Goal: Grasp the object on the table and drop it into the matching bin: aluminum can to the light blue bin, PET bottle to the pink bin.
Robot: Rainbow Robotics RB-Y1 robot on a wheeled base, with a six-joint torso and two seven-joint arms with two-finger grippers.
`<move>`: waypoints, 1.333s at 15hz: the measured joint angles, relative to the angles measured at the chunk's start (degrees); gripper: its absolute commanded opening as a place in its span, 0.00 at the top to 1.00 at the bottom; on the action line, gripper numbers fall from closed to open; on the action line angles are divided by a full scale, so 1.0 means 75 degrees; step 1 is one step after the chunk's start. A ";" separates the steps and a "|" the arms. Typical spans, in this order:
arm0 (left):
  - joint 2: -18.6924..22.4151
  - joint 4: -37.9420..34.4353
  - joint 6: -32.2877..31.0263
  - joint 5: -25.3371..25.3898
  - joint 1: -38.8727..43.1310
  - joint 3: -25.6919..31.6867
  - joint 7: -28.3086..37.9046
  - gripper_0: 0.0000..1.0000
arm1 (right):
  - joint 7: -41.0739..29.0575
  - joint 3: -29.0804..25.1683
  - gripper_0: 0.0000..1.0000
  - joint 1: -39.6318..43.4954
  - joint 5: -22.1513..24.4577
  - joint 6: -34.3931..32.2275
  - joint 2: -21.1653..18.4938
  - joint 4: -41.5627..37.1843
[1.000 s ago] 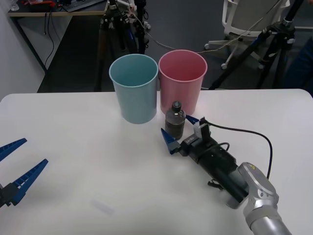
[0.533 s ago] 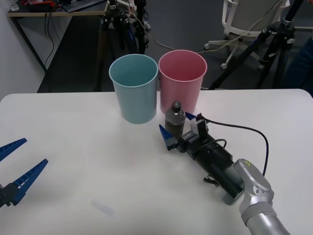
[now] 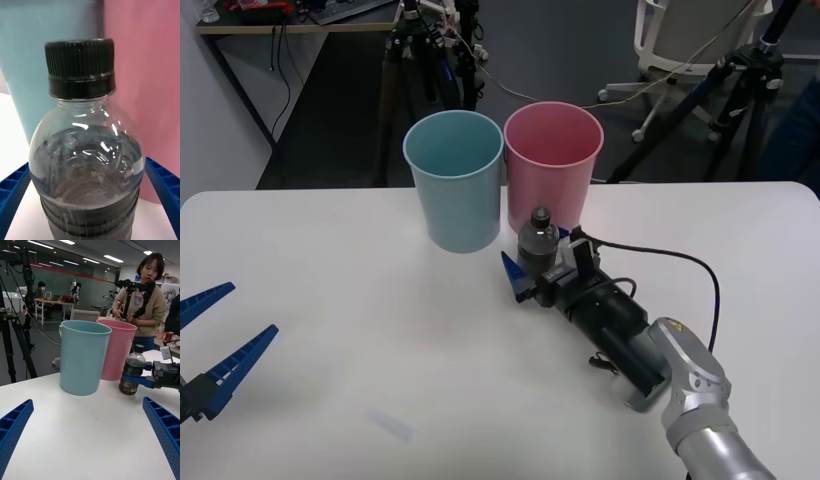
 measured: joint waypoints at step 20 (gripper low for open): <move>0.0000 0.0000 0.0000 0.0000 0.0000 0.0000 0.0000 0.00 | -0.0629 0.1484 1.00 0.1397 -0.1529 0.0195 -0.2021 -0.2353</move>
